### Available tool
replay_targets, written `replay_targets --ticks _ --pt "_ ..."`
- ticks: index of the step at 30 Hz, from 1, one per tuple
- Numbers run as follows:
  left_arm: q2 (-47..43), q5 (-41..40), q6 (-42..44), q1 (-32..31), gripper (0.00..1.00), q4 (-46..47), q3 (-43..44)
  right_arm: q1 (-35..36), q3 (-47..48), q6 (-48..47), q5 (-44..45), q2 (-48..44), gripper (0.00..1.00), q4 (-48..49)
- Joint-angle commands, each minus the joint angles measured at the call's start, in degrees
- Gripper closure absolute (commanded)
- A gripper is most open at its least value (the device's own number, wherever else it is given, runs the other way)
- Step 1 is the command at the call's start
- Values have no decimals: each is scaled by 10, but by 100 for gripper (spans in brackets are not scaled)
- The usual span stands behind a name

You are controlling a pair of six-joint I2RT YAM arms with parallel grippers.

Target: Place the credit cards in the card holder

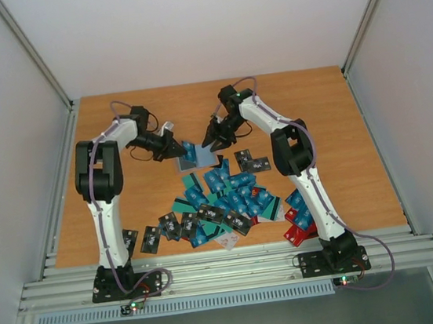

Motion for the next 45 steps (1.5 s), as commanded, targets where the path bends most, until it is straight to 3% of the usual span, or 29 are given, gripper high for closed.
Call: replay_targets --ticks 1,19,45 --pt "8 0 30 -10 100 -16 -15 -5 11 -12 16 18 62 -23" --pt "-40 -82 33 -13 100 -8 -71 -8 10 -12 17 29 63 -36" --pt "14 -12 25 -25 100 41 -36 -8 10 -22 10 38 64 -43"
